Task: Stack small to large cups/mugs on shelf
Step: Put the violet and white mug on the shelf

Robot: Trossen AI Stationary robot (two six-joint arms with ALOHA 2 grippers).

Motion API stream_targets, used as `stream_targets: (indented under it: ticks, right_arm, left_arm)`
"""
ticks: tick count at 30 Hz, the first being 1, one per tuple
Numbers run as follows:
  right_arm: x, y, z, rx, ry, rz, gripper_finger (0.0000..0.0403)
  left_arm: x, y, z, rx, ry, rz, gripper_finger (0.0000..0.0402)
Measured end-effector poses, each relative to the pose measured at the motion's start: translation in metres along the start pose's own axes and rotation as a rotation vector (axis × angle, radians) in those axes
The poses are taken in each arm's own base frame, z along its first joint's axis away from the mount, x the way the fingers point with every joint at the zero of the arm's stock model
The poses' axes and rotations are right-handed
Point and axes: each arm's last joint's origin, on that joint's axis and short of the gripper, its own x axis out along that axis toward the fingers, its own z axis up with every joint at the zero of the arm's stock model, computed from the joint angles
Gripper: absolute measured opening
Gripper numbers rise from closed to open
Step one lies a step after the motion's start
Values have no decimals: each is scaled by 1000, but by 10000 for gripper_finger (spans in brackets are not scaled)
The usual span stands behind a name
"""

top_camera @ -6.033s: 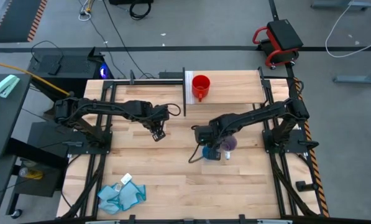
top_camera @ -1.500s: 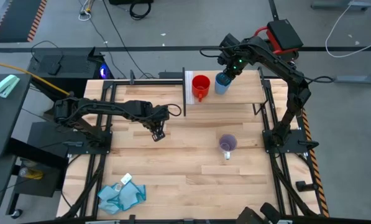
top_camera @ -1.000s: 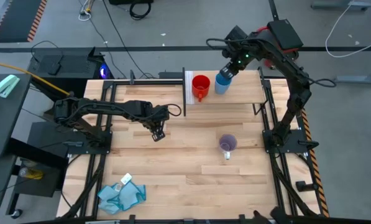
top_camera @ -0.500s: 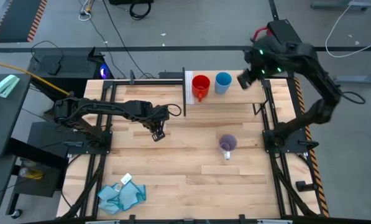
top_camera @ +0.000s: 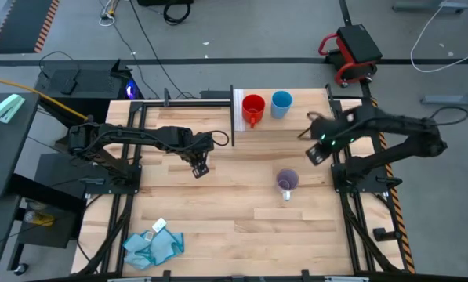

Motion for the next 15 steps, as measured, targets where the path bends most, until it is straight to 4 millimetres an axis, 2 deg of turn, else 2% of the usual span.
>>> stream_targets:
  ticks: [2,6,12,15]
  right_arm:
    - [22,6,-5,-21,32,-25,99]
    - [60,20,-13,-80,59,36,99]
    - [90,31,-18,-77,21,119,99]
    - [102,30,-22,-80,32,70,99]
  left_arm:
    - [0,0,0,0,-4,-1,32]
    - [0,0,1,0,-7,-2,30]
    - [0,0,1,0,-9,-3,39]
    - [0,0,1,0,-11,-3,40]
